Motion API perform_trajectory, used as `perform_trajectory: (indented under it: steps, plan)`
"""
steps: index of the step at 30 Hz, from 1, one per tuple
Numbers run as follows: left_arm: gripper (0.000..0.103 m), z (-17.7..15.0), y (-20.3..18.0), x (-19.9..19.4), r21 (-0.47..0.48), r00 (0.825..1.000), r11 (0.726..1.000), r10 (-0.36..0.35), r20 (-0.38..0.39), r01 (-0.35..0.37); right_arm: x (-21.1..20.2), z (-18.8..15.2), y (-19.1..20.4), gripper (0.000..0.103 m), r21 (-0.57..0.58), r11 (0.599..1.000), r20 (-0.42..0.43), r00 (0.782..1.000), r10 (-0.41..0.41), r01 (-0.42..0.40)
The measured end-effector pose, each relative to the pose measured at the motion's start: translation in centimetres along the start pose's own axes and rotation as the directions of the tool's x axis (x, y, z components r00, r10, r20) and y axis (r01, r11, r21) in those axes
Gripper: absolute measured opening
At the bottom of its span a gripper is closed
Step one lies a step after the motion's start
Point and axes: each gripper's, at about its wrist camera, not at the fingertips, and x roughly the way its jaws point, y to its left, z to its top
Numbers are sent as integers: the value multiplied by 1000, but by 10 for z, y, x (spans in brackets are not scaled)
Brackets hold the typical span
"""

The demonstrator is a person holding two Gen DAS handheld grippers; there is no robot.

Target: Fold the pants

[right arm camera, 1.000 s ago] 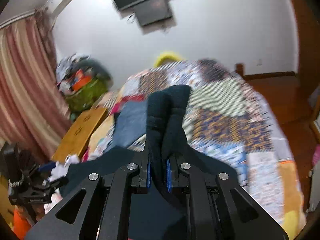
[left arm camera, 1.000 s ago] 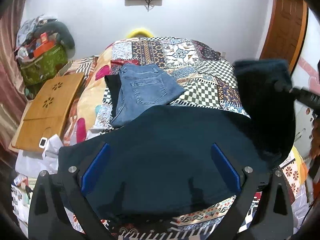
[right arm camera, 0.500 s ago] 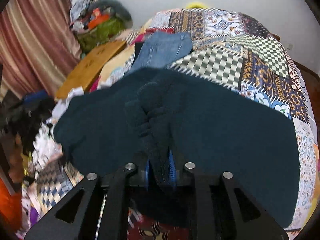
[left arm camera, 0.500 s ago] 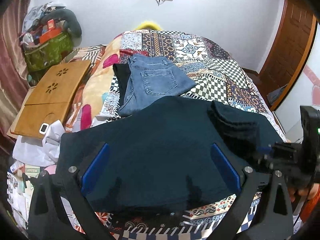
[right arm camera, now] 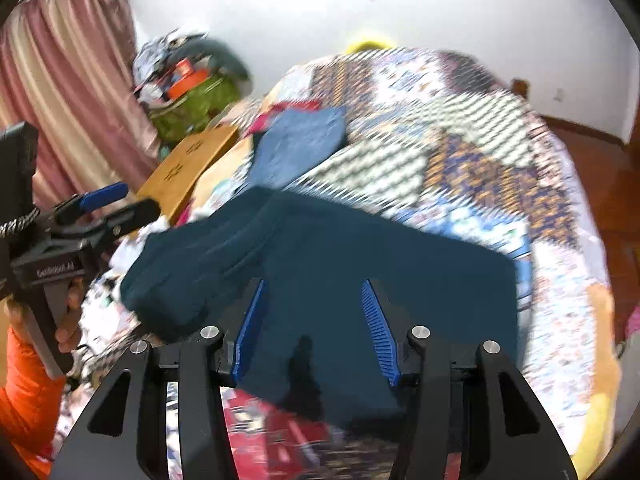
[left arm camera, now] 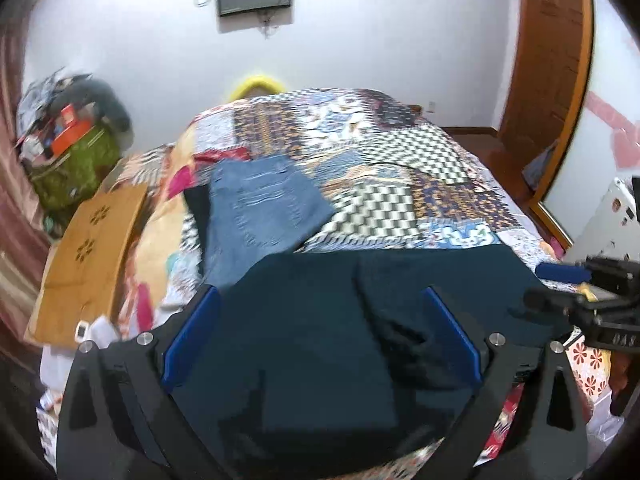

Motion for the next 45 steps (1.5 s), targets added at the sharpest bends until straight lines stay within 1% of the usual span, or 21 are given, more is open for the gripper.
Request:
perform_trajectory:
  steps: [3, 6, 8, 11, 15, 18, 19, 20, 22, 27, 30, 34, 38, 41, 43, 45]
  plan:
    - [101, 15, -19, 16, 28, 999, 999, -34, -38, 36, -7, 8, -20, 46, 13, 999, 23, 999, -45, 45]
    - [101, 27, -34, 38, 38, 991, 994, -96, -97, 100, -8, 13, -38, 46, 34, 997, 27, 997, -70, 69]
    - [101, 29, -45, 52, 48, 986, 992, -113, -126, 119, -5, 14, -51, 46, 47, 996, 20, 997, -78, 77]
    - [101, 27, -58, 75, 74, 978, 989, -113, -178, 128, 7, 13, -64, 46, 67, 995, -10, 997, -76, 76]
    - [101, 11, -68, 106, 112, 959, 987, -82, -270, 116, 37, -3, -79, 46, 79, 994, -112, 991, -71, 80]
    - [101, -10, -69, 122, 161, 945, 984, -20, -327, 77, 57, -23, -83, 46, 76, 993, -192, 979, -70, 86]
    - [101, -16, -67, 125, 169, 942, 983, -11, -335, 72, 58, -28, -84, 47, 74, 994, -193, 979, -68, 83]
    - [101, -22, -63, 124, 157, 943, 984, -30, -331, 86, 54, -35, -84, 49, 70, 994, -169, 983, -67, 80]
    - [102, -27, -57, 119, 136, 944, 986, -48, -326, 97, 48, -40, -84, 52, 73, 994, -161, 985, -65, 77]
    - [102, -34, -48, 106, 130, 951, 988, -38, -307, 81, 33, -57, -90, 56, 139, 988, -135, 990, -44, 62]
    - [102, -39, -43, 97, 125, 951, 989, -41, -308, 83, 25, -62, -89, 57, 152, 986, -133, 990, -54, 74]
    - [101, -42, -38, 85, 125, 953, 989, -34, -301, 75, 19, -61, -85, 58, 139, 985, -151, 985, -85, 106]
    - [101, -44, -35, 64, 131, 965, 990, -22, -260, 58, 11, -59, -81, 59, 129, 982, -168, 979, -119, 141]
    - [101, -44, -27, 46, 113, 974, 992, -30, -225, 56, 2, -56, -75, 60, 116, 979, -167, 975, -145, 166]
    - [101, -43, -20, 36, 96, 978, 994, -36, -204, 57, -4, -52, -69, 60, 106, 980, -159, 976, -150, 168]
    - [101, -41, -9, 23, 81, 986, 996, -13, -166, 27, -9, -47, -62, 61, 95, 981, -142, 978, -153, 168]
